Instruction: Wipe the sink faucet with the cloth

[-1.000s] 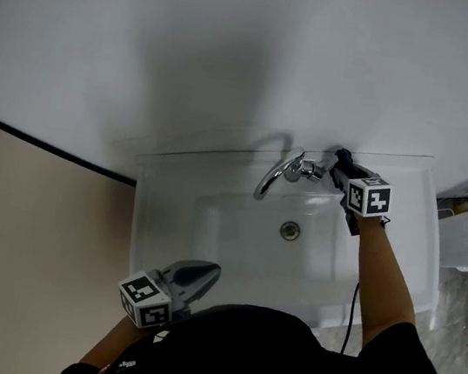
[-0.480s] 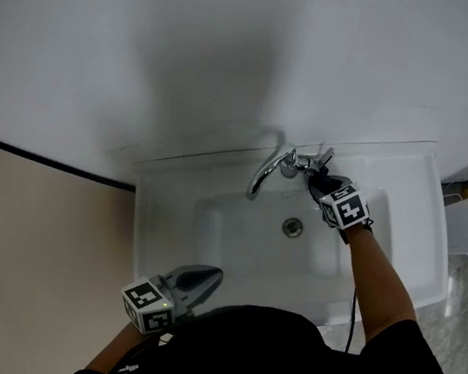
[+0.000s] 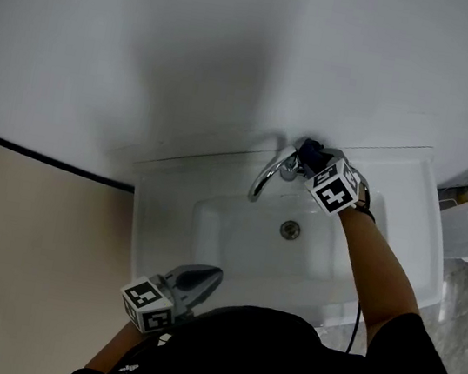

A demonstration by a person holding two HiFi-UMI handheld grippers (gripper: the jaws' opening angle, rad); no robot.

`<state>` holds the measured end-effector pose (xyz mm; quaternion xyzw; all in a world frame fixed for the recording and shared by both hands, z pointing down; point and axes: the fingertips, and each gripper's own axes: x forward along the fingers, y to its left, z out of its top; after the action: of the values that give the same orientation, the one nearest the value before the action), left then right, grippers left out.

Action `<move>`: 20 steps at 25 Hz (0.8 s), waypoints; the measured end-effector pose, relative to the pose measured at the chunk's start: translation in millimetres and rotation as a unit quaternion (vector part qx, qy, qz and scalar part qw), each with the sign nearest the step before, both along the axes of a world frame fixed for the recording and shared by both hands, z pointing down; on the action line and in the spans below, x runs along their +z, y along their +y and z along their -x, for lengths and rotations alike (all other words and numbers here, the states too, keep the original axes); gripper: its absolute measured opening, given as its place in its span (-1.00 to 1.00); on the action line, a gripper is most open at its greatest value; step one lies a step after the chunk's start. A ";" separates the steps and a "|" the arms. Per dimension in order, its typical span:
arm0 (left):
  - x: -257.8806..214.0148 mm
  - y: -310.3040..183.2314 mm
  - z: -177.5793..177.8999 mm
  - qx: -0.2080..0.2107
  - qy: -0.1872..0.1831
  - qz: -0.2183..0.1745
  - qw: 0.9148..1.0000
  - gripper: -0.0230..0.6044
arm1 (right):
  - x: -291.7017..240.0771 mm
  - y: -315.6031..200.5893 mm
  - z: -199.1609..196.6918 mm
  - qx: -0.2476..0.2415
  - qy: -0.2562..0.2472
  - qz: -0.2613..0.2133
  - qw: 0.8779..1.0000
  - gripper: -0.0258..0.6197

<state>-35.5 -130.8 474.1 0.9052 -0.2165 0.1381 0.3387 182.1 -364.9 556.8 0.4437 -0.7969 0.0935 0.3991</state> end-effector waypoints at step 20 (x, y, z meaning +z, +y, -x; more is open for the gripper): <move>-4.2 2.0 8.5 -0.017 0.008 0.002 1.000 -0.95 | 91.2 83.2 28.2 -0.040 -0.011 0.203 0.978 -0.56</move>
<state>-44.1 -128.8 470.0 0.9019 -0.2285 0.1251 0.3444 154.0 -281.7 647.9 0.3201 -0.7826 0.2421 0.4759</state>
